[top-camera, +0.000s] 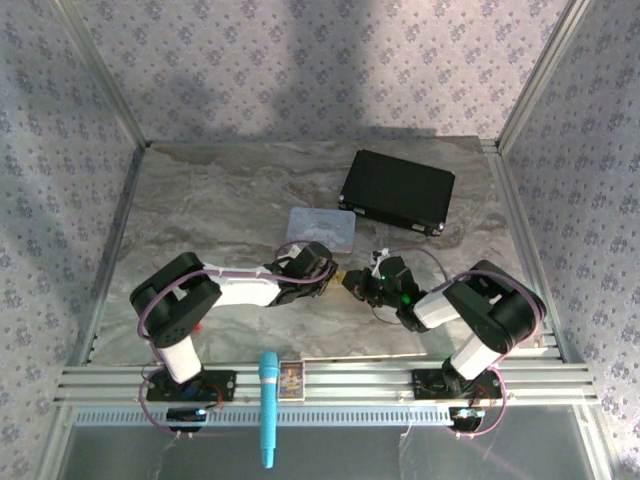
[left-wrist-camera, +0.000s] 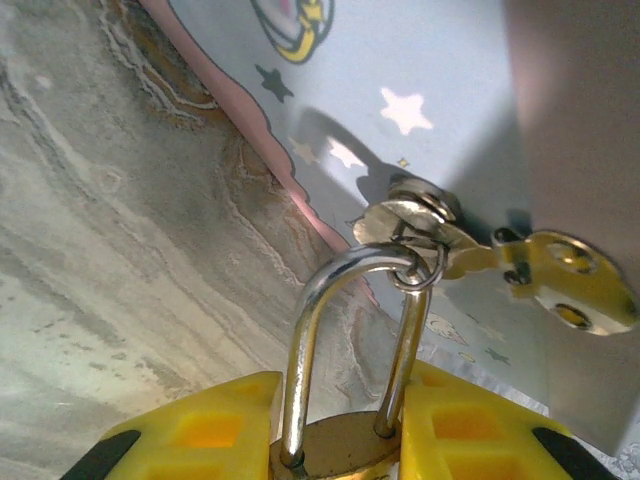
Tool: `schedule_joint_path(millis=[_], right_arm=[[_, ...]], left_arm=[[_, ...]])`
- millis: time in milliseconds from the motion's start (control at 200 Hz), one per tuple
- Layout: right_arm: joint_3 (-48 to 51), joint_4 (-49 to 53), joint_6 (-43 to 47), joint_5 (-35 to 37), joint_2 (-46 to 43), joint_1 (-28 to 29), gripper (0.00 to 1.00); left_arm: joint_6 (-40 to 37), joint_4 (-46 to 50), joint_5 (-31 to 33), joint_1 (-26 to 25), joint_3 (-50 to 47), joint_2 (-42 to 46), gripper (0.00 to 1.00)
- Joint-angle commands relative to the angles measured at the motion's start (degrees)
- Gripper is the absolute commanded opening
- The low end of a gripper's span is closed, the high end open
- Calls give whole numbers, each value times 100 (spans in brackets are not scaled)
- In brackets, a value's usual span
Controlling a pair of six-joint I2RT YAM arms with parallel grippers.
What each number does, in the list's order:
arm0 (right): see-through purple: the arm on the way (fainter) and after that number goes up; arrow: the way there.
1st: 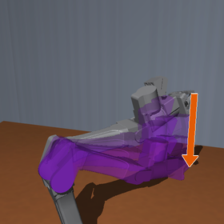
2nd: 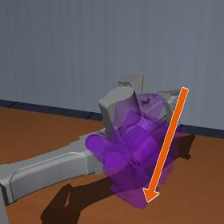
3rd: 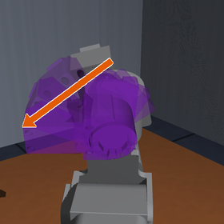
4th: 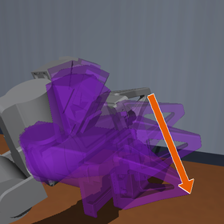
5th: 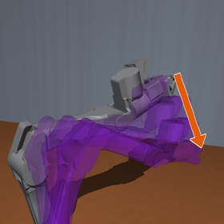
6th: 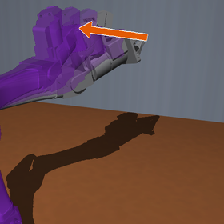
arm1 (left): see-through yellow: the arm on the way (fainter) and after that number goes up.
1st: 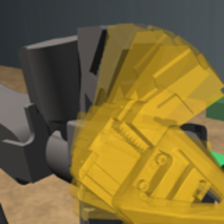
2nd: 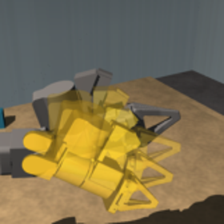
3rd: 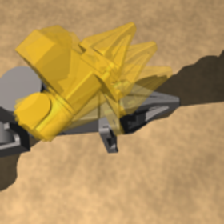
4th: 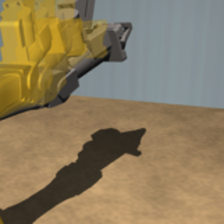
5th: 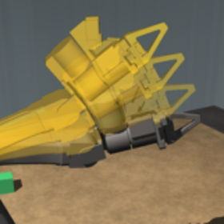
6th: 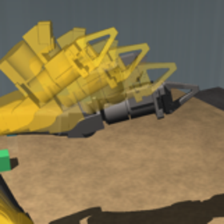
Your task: Unlock the padlock with the key
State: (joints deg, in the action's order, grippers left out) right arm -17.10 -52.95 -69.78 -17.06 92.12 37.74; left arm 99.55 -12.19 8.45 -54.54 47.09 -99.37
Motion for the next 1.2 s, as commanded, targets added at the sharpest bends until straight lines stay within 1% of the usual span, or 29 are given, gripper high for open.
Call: schedule_joint_path(millis=[0, 175, 225, 320, 415, 455, 535, 570, 625, 730, 825, 945, 1089, 1144, 1194], right_arm=[[-317, -326, -271, -178, 65, 6, 0], [-281, 443, 288, 61, -331, 47, 0], [-250, 266, 160, -101, -311, -14, 0], [-208, -479, -294, -418, 42, -150, 0], [-248, -690, -462, -496, 273, -191, 0], [-319, -493, -270, -423, 201, -144, 0], [-513, 678, 339, -34, -207, 68, 0], [-594, 995, 527, 58, -341, 159, 0], [-641, 1065, 589, 5, -419, 189, 0], [-613, 1010, 522, -133, -424, 58, 0], [-505, 1240, 736, 29, -516, -3, 15], [-536, 2139, 1294, 170, -813, 7, 21], [-493, 2787, 1723, 261, -1238, -10, 30], [-492, 3124, 2013, 363, -1453, -10, 36], [-565, 3575, 2529, 544, -1702, -4, 43]], left_arm=[[91, -202, -796, -303, 105, -65, 11], [100, -238, -783, -263, 47, -39, 11], [91, -229, -775, -258, 38, -7, 10], [87, -273, -800, -258, 45, 14, 10], [74, -295, -818, -258, 40, 41, 10], [74, -280, -827, -260, 32, 58, 10], [91, -274, -827, -258, -5, 80, 10], [100, -291, -827, -258, -15, 87, 10], [108, -293, -829, -258, -25, 94, 10], [92, -293, -830, -261, -13, 85, 9], [48, -164, -728, -251, -51, 135, 9], [-48, 225, -696, -189, -25, 188, 9], [-8, 229, -618, -145, -104, 216, 10], [-6, 209, -603, -140, -128, 225, 10], [-26, 226, -608, -120, -152, 256, 10]])
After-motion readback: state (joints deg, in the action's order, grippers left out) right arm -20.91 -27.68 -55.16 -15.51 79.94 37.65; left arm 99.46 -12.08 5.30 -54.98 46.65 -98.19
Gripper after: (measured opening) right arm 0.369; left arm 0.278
